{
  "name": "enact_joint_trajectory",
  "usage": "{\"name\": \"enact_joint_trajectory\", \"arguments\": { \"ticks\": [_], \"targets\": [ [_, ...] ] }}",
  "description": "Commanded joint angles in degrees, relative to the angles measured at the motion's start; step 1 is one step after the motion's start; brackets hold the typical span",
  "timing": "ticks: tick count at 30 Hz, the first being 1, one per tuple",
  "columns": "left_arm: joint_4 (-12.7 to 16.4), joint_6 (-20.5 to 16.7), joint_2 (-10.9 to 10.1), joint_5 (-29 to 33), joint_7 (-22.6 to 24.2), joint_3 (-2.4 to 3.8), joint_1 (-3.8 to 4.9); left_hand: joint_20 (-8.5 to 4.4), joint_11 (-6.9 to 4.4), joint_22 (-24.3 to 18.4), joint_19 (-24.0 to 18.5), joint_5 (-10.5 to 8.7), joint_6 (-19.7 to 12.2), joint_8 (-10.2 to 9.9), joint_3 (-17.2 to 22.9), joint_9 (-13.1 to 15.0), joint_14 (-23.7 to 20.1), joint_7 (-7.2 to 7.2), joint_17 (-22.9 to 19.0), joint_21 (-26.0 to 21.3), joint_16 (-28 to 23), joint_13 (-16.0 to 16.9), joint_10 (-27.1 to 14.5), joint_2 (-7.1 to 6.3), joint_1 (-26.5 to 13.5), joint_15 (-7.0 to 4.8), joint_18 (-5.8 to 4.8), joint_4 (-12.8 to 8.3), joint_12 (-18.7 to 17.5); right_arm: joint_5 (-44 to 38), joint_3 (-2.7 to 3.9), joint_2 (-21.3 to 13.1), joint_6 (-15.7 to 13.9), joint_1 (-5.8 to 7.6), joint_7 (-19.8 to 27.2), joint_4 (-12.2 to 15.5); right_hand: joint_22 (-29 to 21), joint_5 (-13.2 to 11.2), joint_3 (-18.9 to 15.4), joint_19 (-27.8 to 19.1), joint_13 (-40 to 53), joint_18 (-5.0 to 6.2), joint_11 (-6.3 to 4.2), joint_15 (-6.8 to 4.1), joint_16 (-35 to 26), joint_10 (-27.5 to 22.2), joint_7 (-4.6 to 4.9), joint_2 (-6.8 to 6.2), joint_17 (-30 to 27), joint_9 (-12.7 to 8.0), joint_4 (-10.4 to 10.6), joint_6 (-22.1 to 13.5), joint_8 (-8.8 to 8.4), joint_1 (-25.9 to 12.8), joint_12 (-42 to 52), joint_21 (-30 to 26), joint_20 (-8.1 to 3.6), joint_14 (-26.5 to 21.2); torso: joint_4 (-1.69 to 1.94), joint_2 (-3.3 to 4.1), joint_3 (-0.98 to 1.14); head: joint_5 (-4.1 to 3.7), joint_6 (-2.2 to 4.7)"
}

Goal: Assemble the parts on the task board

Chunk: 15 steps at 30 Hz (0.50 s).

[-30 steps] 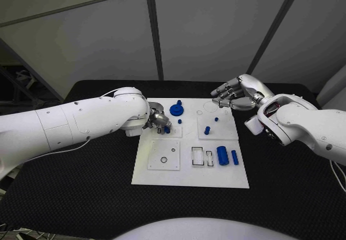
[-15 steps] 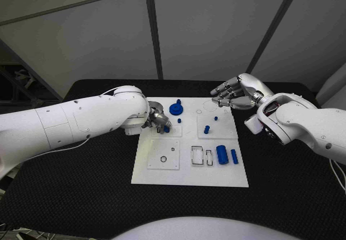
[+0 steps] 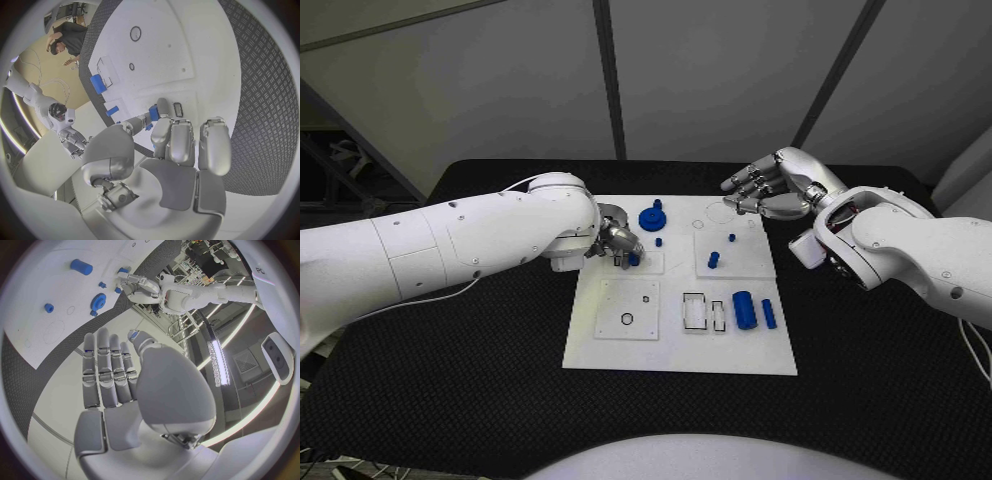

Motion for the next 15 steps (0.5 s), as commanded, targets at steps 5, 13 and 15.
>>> {"name": "enact_joint_trajectory", "arguments": {
  "ticks": [5,13,15],
  "targets": [
    [0.5,-0.6,-0.1,0.5,-0.2,0.06,0.15,0.08,-0.12,1.9,0.5,-0.34,0.4,-0.2,-0.6,-0.1,2.6,-0.16,0.1,0.3,-0.1,0.1,0.5,-0.53,-0.3,-0.35,-0.75,0.5,0.2,-0.1,0.04,0.0,0.3,0.11,0.2,0.0,-0.1,0.4,0.0,0.2,-0.1,0.59,0.21,0.13,-0.2,-0.1,0.26,0.03,0.1,0.0,-0.1,-0.3,-0.4,-0.5,-0.4,-0.3,0.13,0.1,0.02,-0.01,0.0,0.03,0.0],
    [0.4,-0.7,-0.1,0.5,-0.2,0.09,0.25,0.05,-0.13,1.9,0.5,-0.49,0.5,-0.2,-1.5,-0.2,2.6,-0.16,0.1,0.3,-0.1,0.1,0.5,-0.83,-0.8,-0.37,-0.75,1.2,0.2,-0.1,0.04,0.1,0.3,0.11,0.2,-0.1,-0.1,0.4,0.0,0.3,-0.1,0.6,0.23,0.14,-0.3,-0.1,0.28,-0.01,0.1,0.0,-0.2,-0.3,-0.42,-0.5,-0.4,-0.4,0.15,0.2,-0.01,0.01,-0.01,0.03,0.01],
    [0.3,-0.7,-0.1,0.5,-0.2,0.1,0.29,0.05,-0.13,1.9,0.5,-0.5,0.5,-0.2,-1.6,-0.2,2.6,-0.16,0.1,0.2,-0.1,0.1,0.5,-0.85,-0.8,-0.37,-0.75,1.3,0.2,-0.1,0.04,0.1,0.4,0.1,0.2,-0.1,-0.1,0.4,0.0,0.3,-0.1,0.6,0.23,0.14,-0.3,-0.1,0.28,-0.01,0.1,0.0,-0.2,-0.3,-0.42,-0.5,-0.4,-0.4,0.15,0.2,-0.01,0.04,0.01,0.02,0.03]
  ]
}}
